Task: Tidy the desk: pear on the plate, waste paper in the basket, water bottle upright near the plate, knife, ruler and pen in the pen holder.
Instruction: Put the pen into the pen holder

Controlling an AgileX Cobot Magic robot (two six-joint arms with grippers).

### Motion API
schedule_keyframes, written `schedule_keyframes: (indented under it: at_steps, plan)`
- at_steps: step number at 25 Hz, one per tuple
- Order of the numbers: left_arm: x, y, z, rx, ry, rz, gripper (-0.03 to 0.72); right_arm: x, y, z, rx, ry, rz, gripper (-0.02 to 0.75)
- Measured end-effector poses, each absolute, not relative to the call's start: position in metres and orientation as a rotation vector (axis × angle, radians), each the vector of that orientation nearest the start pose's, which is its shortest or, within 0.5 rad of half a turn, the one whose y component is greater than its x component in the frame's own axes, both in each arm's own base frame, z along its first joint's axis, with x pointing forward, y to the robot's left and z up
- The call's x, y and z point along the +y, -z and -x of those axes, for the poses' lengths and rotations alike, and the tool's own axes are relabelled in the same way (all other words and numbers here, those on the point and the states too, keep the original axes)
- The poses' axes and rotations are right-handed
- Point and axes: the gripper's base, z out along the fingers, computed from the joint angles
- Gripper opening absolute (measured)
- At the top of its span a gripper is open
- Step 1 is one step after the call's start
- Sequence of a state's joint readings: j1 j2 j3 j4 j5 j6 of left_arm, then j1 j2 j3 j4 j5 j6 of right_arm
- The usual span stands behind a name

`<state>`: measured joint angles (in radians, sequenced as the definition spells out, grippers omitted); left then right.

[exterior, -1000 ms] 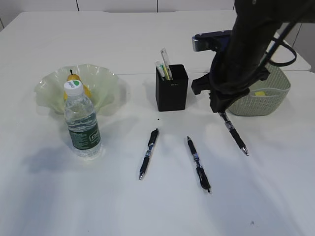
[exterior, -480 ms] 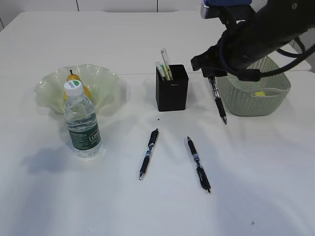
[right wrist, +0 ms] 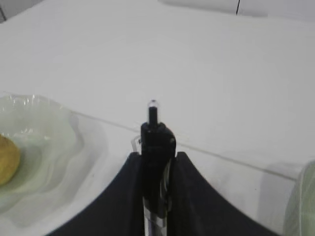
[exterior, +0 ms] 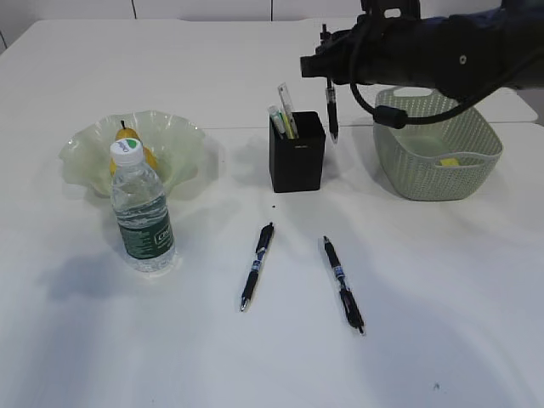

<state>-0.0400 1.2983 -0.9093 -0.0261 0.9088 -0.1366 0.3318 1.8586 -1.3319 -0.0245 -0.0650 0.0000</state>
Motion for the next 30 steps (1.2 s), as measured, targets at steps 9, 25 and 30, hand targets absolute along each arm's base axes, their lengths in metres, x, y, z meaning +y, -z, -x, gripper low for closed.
schedule_keyframes:
  at_steps: [9, 25, 30]
  plan:
    - [-0.011, -0.267, -0.24, 2.771, 0.078, 0.151, 0.468, 0.155, -0.253, -0.442, 1.726, -0.203, 0.38, 0.132]
    - [-0.011, -0.268, -0.242, 2.746, 0.08, 0.15, 0.465, 0.167, -0.193, -0.475, 1.76, -0.205, 0.393, 0.131]
    - [-0.011, -0.268, -0.242, 2.746, 0.08, 0.15, 0.465, 0.167, -0.173, -0.477, 1.796, -0.202, 0.402, 0.131]
